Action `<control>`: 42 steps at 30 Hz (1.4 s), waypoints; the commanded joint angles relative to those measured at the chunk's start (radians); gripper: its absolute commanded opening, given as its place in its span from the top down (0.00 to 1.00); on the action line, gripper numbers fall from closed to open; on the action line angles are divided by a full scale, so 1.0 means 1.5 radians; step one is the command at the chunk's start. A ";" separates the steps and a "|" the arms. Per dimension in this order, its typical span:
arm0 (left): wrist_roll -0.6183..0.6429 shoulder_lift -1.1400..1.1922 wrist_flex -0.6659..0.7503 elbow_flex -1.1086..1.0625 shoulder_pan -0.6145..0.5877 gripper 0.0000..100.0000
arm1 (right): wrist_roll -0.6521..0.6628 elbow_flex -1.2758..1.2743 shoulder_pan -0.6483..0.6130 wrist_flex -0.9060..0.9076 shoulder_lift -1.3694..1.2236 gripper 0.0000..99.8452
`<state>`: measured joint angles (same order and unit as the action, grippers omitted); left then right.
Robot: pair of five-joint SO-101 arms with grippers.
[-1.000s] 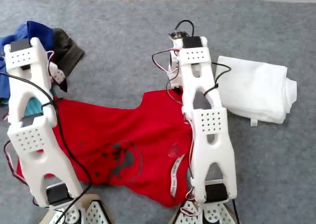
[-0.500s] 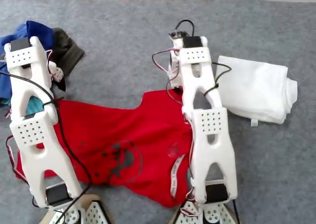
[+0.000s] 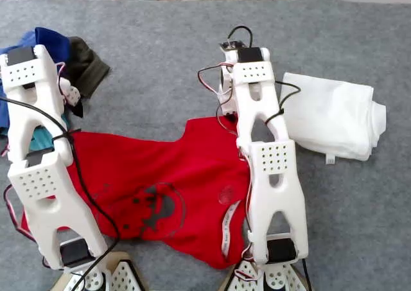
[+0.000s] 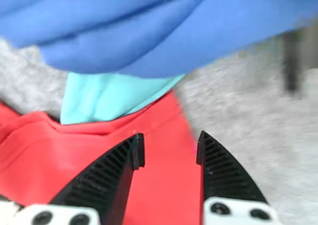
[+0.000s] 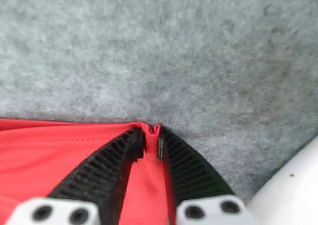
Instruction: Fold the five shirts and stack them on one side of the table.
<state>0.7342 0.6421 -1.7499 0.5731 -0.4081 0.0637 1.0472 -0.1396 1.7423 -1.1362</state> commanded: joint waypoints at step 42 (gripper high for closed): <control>-0.006 0.088 -0.005 0.132 -0.008 0.85 | -0.002 0.002 -0.017 -0.002 -0.024 0.97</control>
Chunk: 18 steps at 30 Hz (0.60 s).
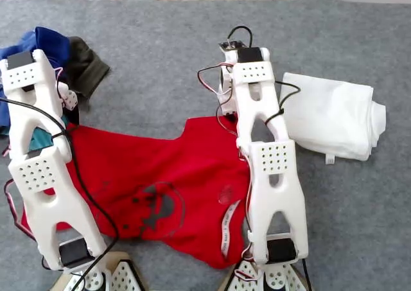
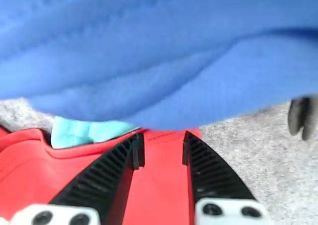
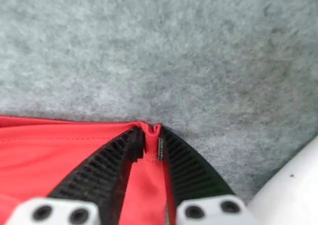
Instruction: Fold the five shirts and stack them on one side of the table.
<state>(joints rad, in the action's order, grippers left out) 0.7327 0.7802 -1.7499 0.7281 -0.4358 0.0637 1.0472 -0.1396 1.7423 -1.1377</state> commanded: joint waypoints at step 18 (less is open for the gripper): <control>-0.005 0.111 -0.005 0.094 0.015 0.85 | -0.002 0.002 -0.017 -0.002 -0.023 0.97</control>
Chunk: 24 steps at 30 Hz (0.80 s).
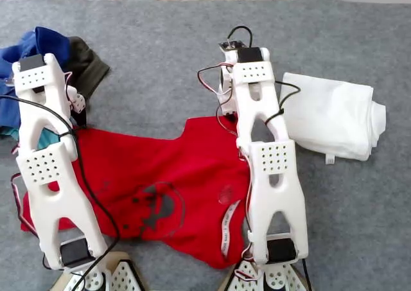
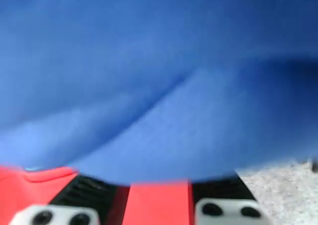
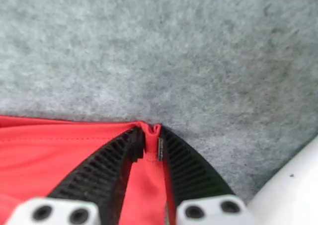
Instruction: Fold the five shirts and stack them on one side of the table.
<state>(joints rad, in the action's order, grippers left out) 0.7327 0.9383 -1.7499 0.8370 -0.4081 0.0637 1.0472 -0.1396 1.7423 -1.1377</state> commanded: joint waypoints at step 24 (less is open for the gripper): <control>-0.202 -0.144 -0.008 0.194 0.038 0.97 | -0.007 0.157 0.023 0.016 0.063 0.99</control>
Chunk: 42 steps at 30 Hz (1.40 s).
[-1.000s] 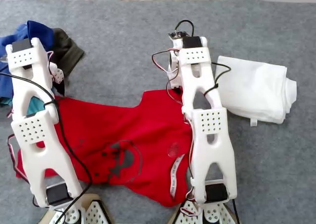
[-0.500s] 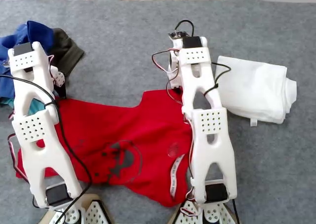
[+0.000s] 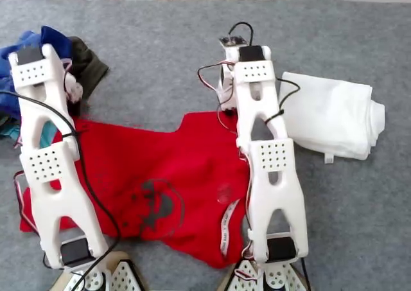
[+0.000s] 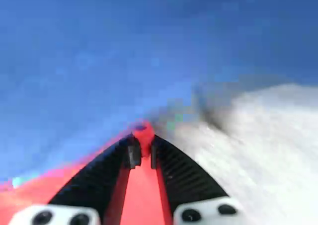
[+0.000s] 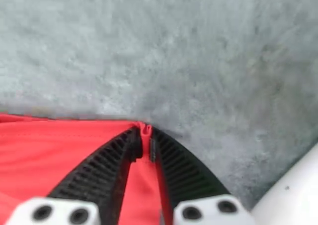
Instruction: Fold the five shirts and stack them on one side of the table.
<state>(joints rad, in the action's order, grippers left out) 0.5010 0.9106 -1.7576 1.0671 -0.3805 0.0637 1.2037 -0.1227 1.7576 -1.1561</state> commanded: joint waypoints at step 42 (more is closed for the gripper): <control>-0.188 -1.263 0.182 -0.694 0.021 0.97 | 0.093 -0.386 0.039 -0.338 1.114 0.99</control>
<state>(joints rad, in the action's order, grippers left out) 0.2248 -1.0042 -1.6747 0.2770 -0.3575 0.1680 0.8554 -0.0752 1.3326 0.5439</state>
